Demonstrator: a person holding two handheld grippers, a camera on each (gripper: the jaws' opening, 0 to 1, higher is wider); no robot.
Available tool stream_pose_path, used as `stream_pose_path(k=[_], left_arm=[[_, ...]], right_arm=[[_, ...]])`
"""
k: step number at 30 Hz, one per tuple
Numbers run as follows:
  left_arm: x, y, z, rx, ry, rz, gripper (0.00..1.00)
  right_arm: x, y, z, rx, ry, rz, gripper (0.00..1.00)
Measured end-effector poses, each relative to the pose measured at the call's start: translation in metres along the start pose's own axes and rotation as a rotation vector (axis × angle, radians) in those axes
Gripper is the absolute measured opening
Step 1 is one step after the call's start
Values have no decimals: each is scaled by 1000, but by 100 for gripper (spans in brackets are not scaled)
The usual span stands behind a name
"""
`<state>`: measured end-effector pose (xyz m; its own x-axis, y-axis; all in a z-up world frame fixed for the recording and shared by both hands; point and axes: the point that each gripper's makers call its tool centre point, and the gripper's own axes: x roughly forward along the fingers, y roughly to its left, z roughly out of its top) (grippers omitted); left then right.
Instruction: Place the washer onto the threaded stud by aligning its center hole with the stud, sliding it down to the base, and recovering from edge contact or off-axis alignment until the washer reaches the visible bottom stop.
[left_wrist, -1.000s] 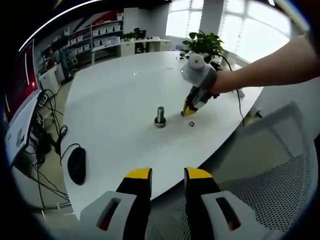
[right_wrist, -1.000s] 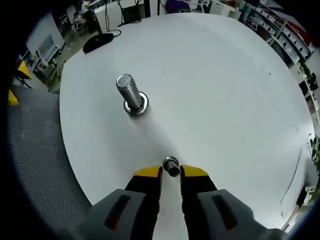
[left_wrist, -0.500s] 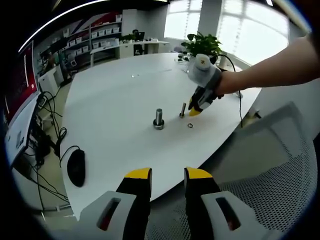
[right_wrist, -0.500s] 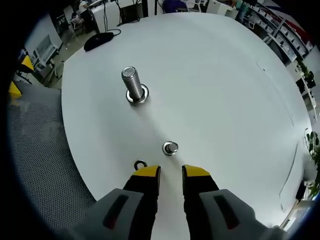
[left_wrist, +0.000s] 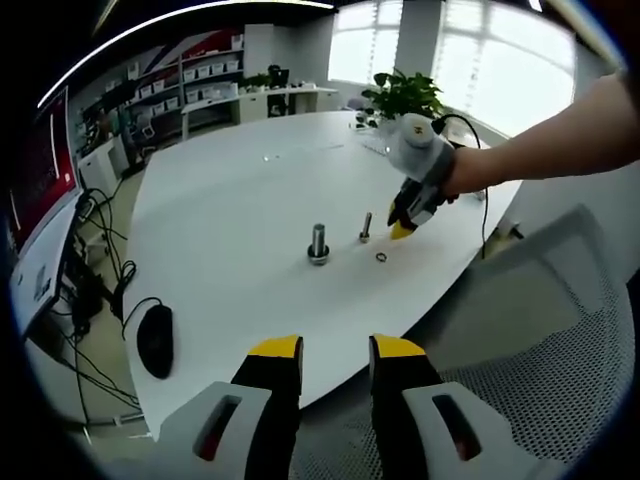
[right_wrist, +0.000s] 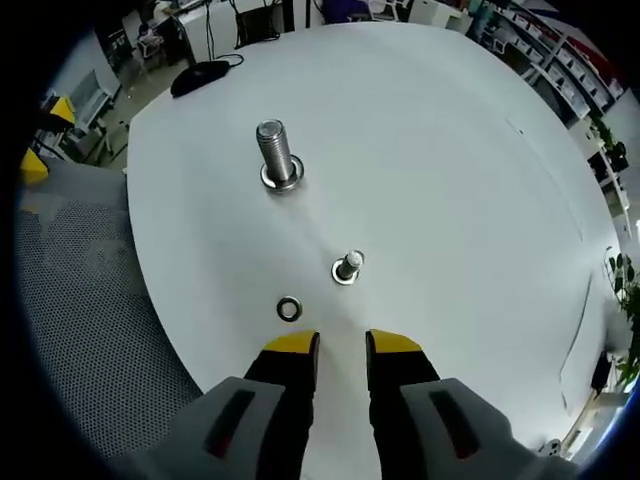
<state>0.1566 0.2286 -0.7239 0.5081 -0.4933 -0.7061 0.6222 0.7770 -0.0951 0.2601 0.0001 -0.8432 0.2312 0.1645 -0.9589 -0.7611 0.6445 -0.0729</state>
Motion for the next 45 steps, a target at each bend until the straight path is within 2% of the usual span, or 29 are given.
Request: stream_pose_path(k=[7, 18, 33, 45], left_arm=[[0, 0, 0, 0, 1, 1, 24], [0, 2, 0, -5, 2, 6, 24], [1, 1, -2, 2, 14, 4, 24], [2, 0, -3, 6, 21, 0, 24]], right_arm=[[4, 10, -9, 8, 15, 13, 22], [5, 14, -4, 7, 9, 18, 23], [9, 17, -11, 17, 19, 29, 25], [11, 22, -8, 26, 4, 39, 26]])
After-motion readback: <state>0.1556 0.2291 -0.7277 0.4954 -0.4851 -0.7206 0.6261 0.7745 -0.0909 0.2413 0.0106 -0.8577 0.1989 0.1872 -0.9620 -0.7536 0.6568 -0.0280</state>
